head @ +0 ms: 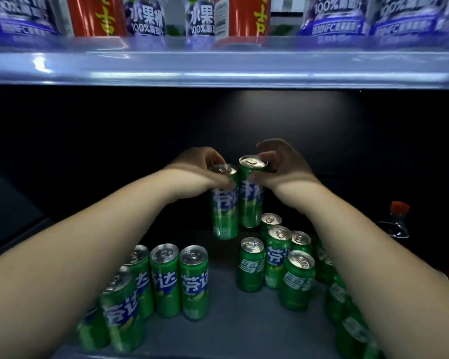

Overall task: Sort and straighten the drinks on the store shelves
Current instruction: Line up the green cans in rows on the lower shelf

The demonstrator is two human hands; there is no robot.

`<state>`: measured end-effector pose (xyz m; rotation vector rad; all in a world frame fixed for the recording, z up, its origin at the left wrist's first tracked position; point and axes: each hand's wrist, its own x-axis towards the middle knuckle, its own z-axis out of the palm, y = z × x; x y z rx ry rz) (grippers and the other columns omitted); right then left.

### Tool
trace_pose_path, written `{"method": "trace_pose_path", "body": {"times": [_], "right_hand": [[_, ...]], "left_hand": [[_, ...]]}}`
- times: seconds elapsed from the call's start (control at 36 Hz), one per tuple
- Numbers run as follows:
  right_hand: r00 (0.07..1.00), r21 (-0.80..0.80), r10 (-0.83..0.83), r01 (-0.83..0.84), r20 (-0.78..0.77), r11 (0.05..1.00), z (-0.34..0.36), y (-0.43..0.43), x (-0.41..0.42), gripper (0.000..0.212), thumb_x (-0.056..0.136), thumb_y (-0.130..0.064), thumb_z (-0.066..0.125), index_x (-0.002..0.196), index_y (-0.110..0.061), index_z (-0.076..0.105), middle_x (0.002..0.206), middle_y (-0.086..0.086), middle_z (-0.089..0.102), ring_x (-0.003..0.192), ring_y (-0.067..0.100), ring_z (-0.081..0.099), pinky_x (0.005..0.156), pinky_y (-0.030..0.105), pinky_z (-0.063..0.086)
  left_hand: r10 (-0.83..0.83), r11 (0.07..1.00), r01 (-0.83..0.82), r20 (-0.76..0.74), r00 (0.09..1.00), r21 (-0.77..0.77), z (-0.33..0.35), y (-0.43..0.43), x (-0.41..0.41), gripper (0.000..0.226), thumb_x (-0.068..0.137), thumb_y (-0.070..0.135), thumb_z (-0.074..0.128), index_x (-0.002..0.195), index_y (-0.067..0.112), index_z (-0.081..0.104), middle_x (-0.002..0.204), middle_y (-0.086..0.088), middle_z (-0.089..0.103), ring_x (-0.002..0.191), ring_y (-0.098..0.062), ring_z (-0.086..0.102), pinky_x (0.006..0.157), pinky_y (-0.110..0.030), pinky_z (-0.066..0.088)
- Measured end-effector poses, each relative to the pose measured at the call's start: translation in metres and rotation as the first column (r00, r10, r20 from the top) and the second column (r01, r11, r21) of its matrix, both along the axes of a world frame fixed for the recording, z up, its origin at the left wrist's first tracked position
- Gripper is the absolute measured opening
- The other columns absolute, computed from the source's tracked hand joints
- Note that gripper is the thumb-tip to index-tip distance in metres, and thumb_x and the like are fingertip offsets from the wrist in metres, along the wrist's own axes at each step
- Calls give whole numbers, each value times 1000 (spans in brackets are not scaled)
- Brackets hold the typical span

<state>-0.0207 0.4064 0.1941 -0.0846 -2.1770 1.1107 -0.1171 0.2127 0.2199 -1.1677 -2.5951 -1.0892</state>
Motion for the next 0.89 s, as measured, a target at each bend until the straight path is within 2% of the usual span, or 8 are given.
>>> {"method": "trace_pose_path", "body": {"times": [0.11, 0.22, 0.28, 0.36, 0.42, 0.5, 0.67, 0.89], "right_hand": [[995, -30, 97, -96, 10, 995, 11, -14, 36, 60, 60, -30, 91, 110, -38, 59, 109, -4, 72, 99, 18, 71, 87, 43, 59], [968, -7, 217, -218, 123, 976, 0, -28, 63, 55, 62, -35, 92, 106, -35, 60, 107, 0, 70, 99, 17, 70, 85, 39, 58], [951, 7, 254, -259, 174, 966, -11, -37, 70, 51, 66, -31, 92, 105, -36, 59, 107, 2, 69, 96, 18, 70, 83, 37, 57], [929, 11, 292, -302, 227, 953, -28, -49, 76, 55, 55, -41, 92, 100, -38, 60, 106, 2, 70, 92, 23, 71, 80, 41, 59], [916, 8, 312, -324, 252, 946, -39, -58, 76, 56, 53, -35, 93, 98, -35, 60, 103, 2, 71, 92, 24, 71, 82, 45, 60], [908, 62, 298, -329, 294, 942, -52, -74, 74, 58, 46, -40, 91, 94, -36, 59, 99, -4, 71, 91, 16, 71, 83, 41, 60], [894, 73, 295, -337, 337, 939, -71, -105, 63, 49, 60, -21, 94, 93, -28, 59, 98, -7, 70, 95, 20, 68, 83, 41, 58], [902, 17, 231, -254, 365, 967, -103, -129, 46, 47, 60, -17, 93, 91, -28, 59, 98, -6, 71, 95, 18, 70, 85, 47, 58]], "left_hand": [[0, 1000, 0, -10, 1000, -13, 11, -25, 30, 61, 44, 64, 79, 92, 29, 70, 85, 8, 74, 80, -9, 69, 73, -30, 57], [-38, 998, 40, 42, 998, -48, 1, -47, 58, 40, 63, 43, 89, 91, 22, 70, 80, 5, 71, 74, -10, 66, 66, -27, 50], [-24, 996, 29, 55, 998, -86, -9, -57, 68, 39, 62, 43, 89, 90, 23, 70, 80, 5, 71, 73, -9, 65, 65, -29, 50], [6, 988, 5, 74, 997, -155, -25, -74, 75, 40, 60, 42, 90, 89, 24, 69, 77, 4, 72, 69, -9, 67, 61, -29, 51], [19, 981, -4, 76, 997, -192, -37, -86, 78, 42, 57, 44, 91, 88, 25, 69, 77, 4, 73, 70, -13, 69, 60, -34, 54], [47, 970, -33, 52, 998, -239, -51, -105, 78, 46, 53, 48, 91, 87, 28, 68, 78, 6, 72, 71, -13, 69, 67, -40, 56], [43, 958, -29, 43, 998, -286, -70, -129, 68, 44, 54, 46, 92, 88, 29, 69, 80, 10, 71, 74, -7, 67, 73, -38, 58], [59, 912, -94, -100, 993, -400, -92, -144, 46, 55, 45, 75, 78, 85, 41, 61, 90, 16, 58, 95, -14, 54, 85, -39, 48]]}}
